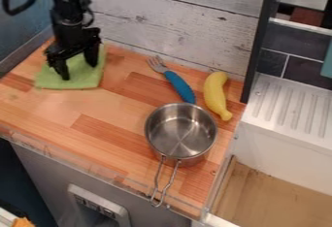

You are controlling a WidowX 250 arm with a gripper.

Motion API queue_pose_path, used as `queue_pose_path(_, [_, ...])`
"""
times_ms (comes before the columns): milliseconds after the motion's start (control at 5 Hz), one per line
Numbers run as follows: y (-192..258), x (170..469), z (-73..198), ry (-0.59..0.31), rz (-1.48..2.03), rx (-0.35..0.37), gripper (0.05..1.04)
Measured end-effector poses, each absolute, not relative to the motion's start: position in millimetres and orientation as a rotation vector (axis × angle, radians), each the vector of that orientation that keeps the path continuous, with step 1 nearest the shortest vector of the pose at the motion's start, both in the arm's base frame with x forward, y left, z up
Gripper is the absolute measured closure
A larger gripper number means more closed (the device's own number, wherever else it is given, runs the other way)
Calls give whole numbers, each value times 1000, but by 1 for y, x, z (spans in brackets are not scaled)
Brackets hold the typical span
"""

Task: Move the green thing to the left of the silver pan

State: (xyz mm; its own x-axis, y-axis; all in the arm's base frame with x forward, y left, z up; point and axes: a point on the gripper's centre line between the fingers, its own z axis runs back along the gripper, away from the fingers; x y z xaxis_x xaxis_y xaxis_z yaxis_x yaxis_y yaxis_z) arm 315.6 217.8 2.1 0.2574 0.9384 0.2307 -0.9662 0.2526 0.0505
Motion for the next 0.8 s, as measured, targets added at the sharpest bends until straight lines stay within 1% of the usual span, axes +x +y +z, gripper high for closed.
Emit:
queue_pose_path(200, [222, 298, 3, -156, 1328, 233, 83])
queue_pose_path(400, [224, 285, 3, -155, 1360, 236, 83])
queue_pose_path(800, [217, 257, 3, -151, 1368, 273, 83])
